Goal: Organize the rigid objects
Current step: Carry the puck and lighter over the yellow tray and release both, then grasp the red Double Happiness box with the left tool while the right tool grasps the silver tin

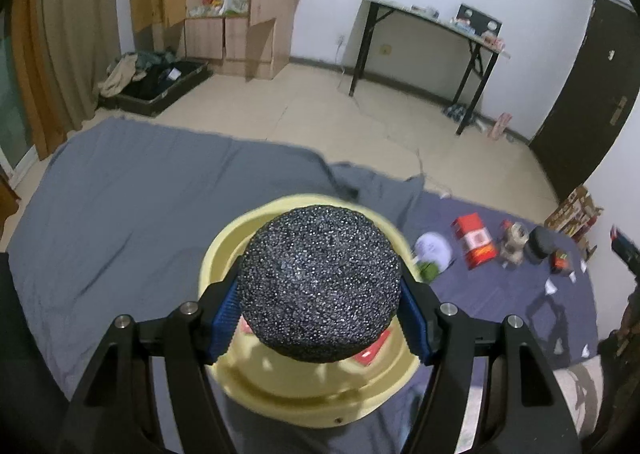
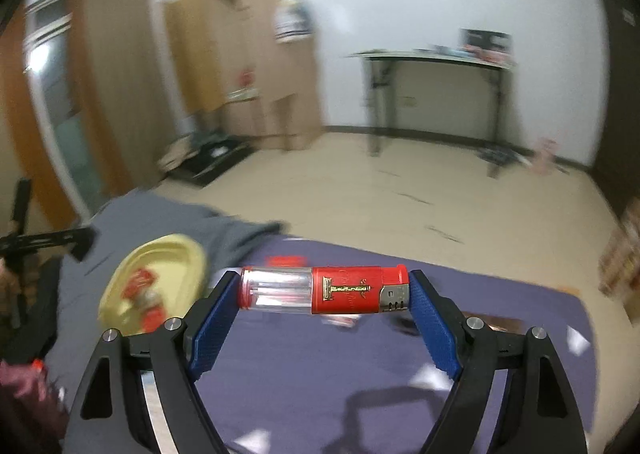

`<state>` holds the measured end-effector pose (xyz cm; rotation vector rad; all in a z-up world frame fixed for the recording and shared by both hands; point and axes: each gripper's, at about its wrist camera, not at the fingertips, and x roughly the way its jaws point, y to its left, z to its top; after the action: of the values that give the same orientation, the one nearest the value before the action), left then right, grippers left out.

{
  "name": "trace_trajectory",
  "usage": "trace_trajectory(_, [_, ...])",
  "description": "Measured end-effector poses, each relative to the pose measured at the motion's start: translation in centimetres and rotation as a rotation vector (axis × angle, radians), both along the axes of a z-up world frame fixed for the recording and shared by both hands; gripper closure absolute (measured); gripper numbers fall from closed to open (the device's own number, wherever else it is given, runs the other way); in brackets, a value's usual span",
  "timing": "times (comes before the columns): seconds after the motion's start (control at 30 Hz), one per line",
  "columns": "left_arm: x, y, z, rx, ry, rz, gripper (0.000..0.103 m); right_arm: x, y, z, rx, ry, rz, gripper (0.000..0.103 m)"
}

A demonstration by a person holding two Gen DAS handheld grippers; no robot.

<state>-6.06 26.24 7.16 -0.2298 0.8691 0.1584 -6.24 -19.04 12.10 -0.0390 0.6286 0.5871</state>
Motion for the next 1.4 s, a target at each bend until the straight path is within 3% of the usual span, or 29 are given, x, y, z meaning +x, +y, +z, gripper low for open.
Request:
trace_trajectory(0.23, [1.3,3.3,-5.7,-0.073,0.102,0.038,0.034,-2.7,14.4,-3.3,-0.061,0.095,0.308,0.020])
trace_trajectory(0.33, [3.2,3.4,-7.4,-0.042,0.138,0.018,0.034,-3.2,19.5,-5.8,-0.185,0.121,0.423,0.021])
trace_trajectory(0.4, [4.5,3.9,-8.4,-0.109,0.138,0.023,0.034,-3.5,22.2,-7.7,-0.266,0.140,0.477,0.021])
trace_trajectory(0.63, [7.2,4.7,-11.0,-0.038,0.173,0.029,0.034,-3.4,27.6,-12.3,-0.397,0.156,0.575,0.021])
trace_trajectory(0.87, [7.0,5.5,-12.7,-0.063,0.156,0.018,0.033,-4.5,32.0,-14.4,-0.460,0.151,0.601,0.020])
trace_trajectory(0.93, [7.0,5.4,-12.8,-0.056,0.158,0.018,0.026,-4.1,33.3,-14.3,-0.463,0.170,0.602,0.020])
trace_trajectory(1.03, [6.7,5.3,-11.7,-0.055,0.136,0.051,0.006,-3.5,34.3,-15.0,-0.454,0.212,0.600,0.011])
trace_trajectory(1.07, [6.4,5.2,-10.7,-0.080,0.105,0.044,0.005,-3.1,34.5,-14.9,-0.442,0.219,0.597,0.001])
trace_trajectory(1.13, [6.1,4.9,-8.5,-0.111,0.058,0.028,0.000,-3.2,34.0,-13.5,-0.412,0.191,0.588,0.000])
trace_trajectory(1.3, [6.8,1.4,-2.6,-0.101,0.004,-0.013,0.000,-2.4,28.5,-7.8,-0.297,0.128,0.465,0.000])
trace_trajectory(1.4, [7.7,-2.6,-0.6,-0.108,-0.001,-0.076,0.000,-0.3,21.8,-4.9,-0.227,0.097,0.302,0.000])
